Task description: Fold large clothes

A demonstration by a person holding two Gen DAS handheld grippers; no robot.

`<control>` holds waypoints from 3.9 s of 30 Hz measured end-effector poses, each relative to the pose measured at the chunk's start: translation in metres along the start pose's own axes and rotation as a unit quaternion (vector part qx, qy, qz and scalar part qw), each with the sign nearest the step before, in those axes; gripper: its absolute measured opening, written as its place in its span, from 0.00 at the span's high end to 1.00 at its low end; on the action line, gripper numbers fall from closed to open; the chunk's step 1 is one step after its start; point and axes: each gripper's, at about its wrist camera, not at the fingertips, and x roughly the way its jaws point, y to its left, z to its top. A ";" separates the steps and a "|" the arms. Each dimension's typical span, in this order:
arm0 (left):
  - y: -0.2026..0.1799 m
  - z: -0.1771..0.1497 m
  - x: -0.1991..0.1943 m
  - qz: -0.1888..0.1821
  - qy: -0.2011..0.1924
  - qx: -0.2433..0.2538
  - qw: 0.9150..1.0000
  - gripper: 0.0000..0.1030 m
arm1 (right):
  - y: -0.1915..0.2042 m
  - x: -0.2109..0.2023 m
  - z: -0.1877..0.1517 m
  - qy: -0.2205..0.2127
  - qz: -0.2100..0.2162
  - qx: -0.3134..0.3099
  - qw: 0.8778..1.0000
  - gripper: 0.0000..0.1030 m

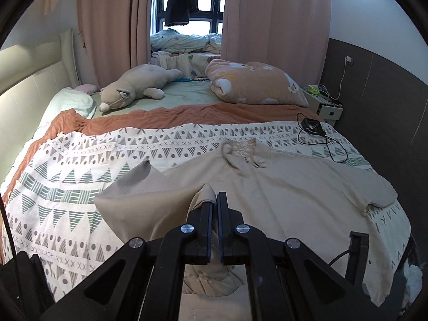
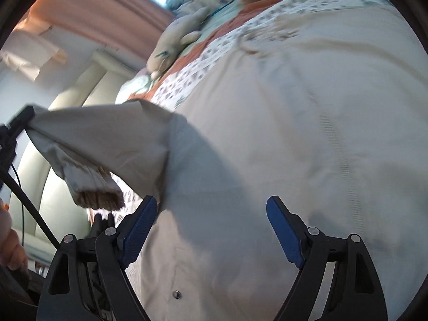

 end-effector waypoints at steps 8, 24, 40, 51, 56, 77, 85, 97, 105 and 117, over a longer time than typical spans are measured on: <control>-0.025 -0.027 0.073 -0.024 0.064 -0.039 0.997 0.95 | -0.033 -0.022 0.025 -0.042 0.000 0.082 0.996 0.19; -0.072 -0.100 0.173 -0.057 0.135 -0.133 0.980 0.93 | -0.116 -0.036 0.031 -0.044 0.058 0.204 0.976 0.19; -0.051 -0.102 0.091 -0.058 0.052 -0.218 0.973 0.00 | -0.129 -0.062 0.020 -0.077 0.058 0.212 0.972 0.19; 0.017 -0.109 0.041 0.015 0.027 -0.262 0.964 0.00 | -0.091 -0.060 0.025 -0.089 0.066 0.104 0.988 0.19; 0.045 -0.128 0.033 -0.007 0.003 -0.267 0.964 0.00 | -0.055 -0.052 0.021 -0.086 0.059 0.023 0.994 0.19; 0.166 -0.189 0.003 0.001 0.002 -0.317 0.948 0.05 | 0.081 0.084 -0.050 0.068 -0.089 -0.268 0.957 0.19; 0.175 -0.192 -0.002 -0.001 0.009 -0.321 0.947 0.05 | 0.093 0.131 -0.061 0.084 -0.157 -0.276 0.944 0.19; 0.160 -0.185 0.003 -0.005 0.013 -0.302 0.953 0.05 | 0.085 0.084 -0.032 0.025 -0.146 -0.218 0.965 0.90; 0.156 -0.187 0.003 -0.003 0.015 -0.293 0.956 0.05 | 0.046 -0.005 -0.001 -0.057 -0.106 -0.154 0.981 0.91; 0.161 -0.189 0.010 0.014 0.028 -0.283 0.958 0.05 | -0.041 -0.058 0.027 -0.106 -0.141 -0.018 0.984 0.80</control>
